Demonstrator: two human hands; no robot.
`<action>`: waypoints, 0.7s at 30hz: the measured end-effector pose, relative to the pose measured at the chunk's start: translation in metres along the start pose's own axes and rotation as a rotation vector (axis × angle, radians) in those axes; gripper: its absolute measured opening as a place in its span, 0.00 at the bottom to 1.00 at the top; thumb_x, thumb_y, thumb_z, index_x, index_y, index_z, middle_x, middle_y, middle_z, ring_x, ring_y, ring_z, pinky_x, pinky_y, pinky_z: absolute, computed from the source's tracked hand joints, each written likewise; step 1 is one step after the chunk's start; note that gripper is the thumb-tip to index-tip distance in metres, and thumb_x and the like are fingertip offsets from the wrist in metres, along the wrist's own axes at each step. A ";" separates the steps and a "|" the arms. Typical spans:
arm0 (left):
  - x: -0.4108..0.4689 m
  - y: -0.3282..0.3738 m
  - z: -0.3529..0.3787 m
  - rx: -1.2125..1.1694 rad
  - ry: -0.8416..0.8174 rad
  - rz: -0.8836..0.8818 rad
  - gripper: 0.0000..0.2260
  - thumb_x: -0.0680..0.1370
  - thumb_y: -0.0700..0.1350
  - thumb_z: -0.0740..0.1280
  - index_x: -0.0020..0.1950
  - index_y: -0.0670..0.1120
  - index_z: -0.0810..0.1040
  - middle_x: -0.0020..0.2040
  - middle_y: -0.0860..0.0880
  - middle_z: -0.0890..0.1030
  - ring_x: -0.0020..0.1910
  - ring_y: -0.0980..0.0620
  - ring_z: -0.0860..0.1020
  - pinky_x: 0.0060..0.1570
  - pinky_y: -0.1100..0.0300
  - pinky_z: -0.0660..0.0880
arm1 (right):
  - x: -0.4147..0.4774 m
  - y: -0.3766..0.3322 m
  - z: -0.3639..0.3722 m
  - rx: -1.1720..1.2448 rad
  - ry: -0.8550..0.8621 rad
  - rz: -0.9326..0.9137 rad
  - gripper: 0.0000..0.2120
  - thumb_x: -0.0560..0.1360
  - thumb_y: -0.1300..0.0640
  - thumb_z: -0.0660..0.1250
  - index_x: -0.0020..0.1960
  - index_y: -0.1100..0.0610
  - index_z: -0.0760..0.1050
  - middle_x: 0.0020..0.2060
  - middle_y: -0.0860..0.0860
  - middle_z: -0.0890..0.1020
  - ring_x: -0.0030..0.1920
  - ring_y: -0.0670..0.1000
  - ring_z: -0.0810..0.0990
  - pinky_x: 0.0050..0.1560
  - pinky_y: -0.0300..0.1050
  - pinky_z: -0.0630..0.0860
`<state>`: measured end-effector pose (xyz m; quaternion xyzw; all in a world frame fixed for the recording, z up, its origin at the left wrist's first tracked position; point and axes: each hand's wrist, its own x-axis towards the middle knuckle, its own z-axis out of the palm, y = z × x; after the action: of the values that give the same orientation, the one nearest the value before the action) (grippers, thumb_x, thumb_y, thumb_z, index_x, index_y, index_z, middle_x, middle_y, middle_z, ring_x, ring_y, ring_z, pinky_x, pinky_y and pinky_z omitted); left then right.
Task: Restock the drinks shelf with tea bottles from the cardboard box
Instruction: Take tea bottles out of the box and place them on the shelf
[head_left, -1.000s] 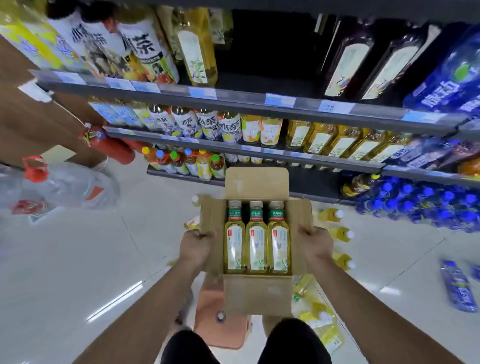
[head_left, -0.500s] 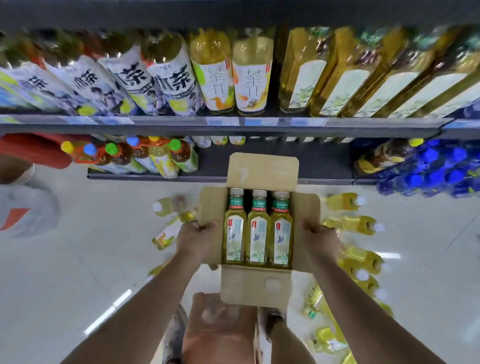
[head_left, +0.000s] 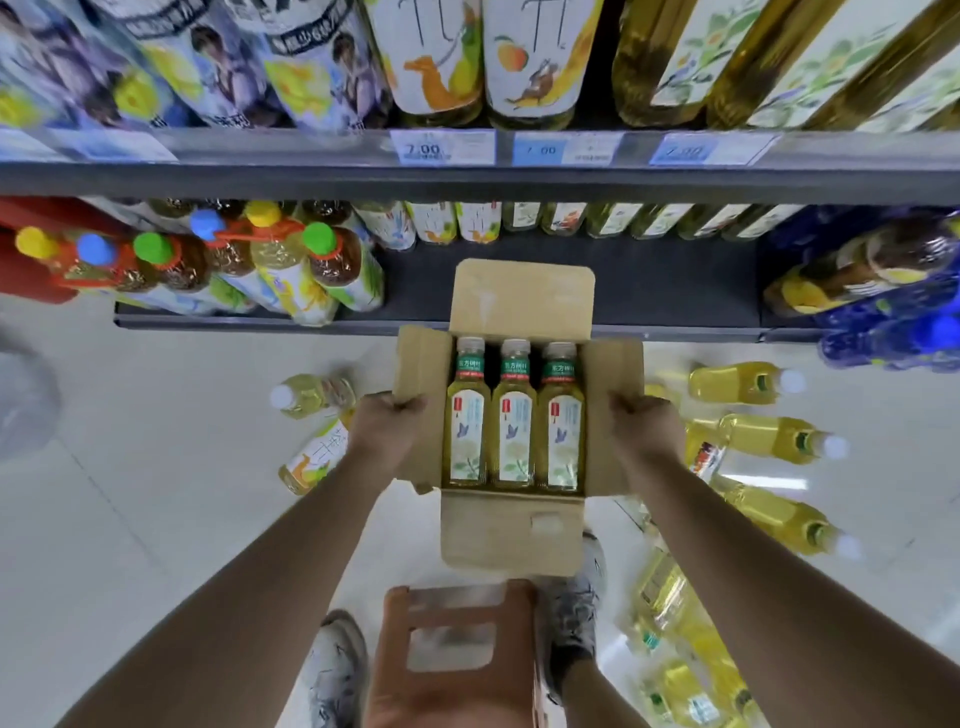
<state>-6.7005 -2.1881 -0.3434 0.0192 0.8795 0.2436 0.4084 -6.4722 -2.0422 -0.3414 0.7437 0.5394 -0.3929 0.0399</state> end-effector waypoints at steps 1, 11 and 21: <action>0.006 0.001 -0.003 0.013 -0.014 0.005 0.06 0.78 0.50 0.72 0.49 0.48 0.80 0.42 0.50 0.80 0.45 0.47 0.79 0.47 0.57 0.74 | 0.005 -0.002 -0.002 -0.013 0.000 -0.007 0.17 0.79 0.47 0.65 0.49 0.62 0.81 0.47 0.60 0.83 0.50 0.62 0.81 0.46 0.48 0.76; -0.038 0.020 -0.021 0.474 0.079 0.113 0.21 0.80 0.43 0.61 0.74 0.45 0.66 0.59 0.40 0.80 0.57 0.38 0.78 0.48 0.49 0.75 | -0.009 0.006 -0.043 -0.255 -0.048 -0.081 0.22 0.79 0.54 0.60 0.73 0.54 0.66 0.60 0.60 0.80 0.58 0.63 0.78 0.53 0.52 0.76; -0.179 0.066 -0.063 0.876 -0.033 0.174 0.19 0.82 0.49 0.61 0.73 0.48 0.68 0.63 0.45 0.76 0.61 0.42 0.77 0.51 0.49 0.76 | -0.098 -0.022 -0.151 -0.874 -0.290 -0.629 0.26 0.81 0.54 0.59 0.78 0.50 0.57 0.70 0.54 0.69 0.63 0.59 0.75 0.61 0.54 0.74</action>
<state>-6.6379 -2.1977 -0.1528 0.2685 0.8881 -0.1187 0.3537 -6.4196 -2.0358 -0.1683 0.3995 0.8372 -0.2238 0.2990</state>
